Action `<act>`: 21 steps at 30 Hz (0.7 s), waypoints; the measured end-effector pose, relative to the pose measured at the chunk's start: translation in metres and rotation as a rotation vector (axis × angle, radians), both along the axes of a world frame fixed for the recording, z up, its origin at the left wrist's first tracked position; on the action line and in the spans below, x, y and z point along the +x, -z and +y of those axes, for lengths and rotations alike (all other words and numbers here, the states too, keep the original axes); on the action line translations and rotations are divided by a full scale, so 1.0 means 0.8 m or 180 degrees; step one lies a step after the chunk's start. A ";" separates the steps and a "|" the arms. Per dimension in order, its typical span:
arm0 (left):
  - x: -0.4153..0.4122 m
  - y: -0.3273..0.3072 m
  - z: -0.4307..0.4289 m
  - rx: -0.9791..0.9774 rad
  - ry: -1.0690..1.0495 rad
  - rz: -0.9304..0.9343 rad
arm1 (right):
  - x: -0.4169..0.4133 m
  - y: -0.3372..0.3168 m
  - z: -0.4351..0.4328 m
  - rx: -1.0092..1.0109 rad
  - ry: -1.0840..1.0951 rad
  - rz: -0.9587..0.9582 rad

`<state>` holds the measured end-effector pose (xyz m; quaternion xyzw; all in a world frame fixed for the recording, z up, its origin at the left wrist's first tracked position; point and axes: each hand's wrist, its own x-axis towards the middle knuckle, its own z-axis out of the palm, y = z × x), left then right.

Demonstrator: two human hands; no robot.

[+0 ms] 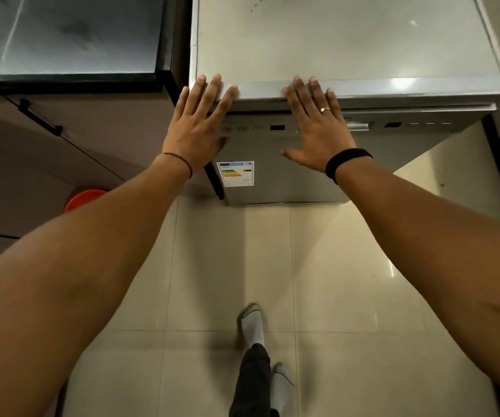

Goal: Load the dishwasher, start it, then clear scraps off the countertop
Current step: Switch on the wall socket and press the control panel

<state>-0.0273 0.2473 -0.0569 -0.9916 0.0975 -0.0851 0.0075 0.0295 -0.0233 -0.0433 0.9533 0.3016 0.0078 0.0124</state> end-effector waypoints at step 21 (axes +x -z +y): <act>0.035 0.077 0.001 0.0294 -0.0238 -0.1147 | 0.009 0.050 0.011 0.0110 0.0109 -0.0881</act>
